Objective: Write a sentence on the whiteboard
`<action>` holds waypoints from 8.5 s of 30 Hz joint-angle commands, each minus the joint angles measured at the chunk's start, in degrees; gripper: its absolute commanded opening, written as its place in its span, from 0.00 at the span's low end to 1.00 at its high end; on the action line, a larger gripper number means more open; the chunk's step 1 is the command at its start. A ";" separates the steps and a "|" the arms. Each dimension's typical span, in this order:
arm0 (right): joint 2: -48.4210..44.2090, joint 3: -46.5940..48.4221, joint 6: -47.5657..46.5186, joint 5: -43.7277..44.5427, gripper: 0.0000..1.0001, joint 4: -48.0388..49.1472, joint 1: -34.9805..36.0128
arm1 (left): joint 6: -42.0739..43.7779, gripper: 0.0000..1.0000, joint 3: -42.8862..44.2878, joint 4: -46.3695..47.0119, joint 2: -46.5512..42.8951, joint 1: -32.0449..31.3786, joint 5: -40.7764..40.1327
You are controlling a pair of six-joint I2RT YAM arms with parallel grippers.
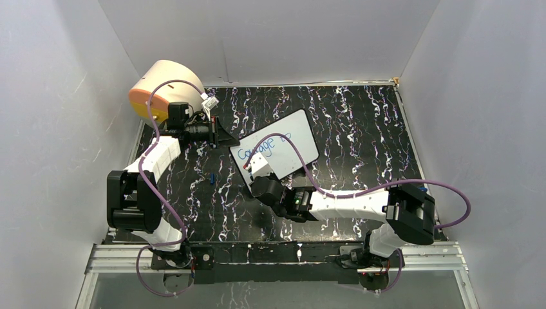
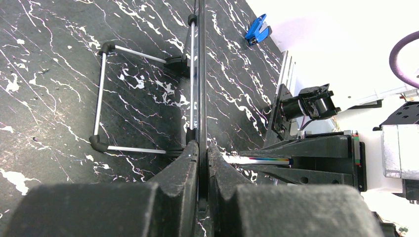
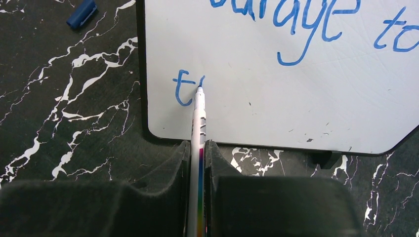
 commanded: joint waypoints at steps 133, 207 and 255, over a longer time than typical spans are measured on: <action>-4.41 -2.72 2.17 -0.23 0.00 3.57 -4.69 | 1.43 0.00 -0.21 -3.26 1.25 -0.63 -4.70; -14.30 -10.73 0.09 -2.73 0.00 5.32 -8.80 | 1.77 0.00 0.55 -4.23 2.47 -0.63 -4.86; -11.96 -9.77 -2.58 -3.45 0.00 9.08 -11.21 | 2.60 0.00 1.23 -5.36 3.69 -0.63 -4.78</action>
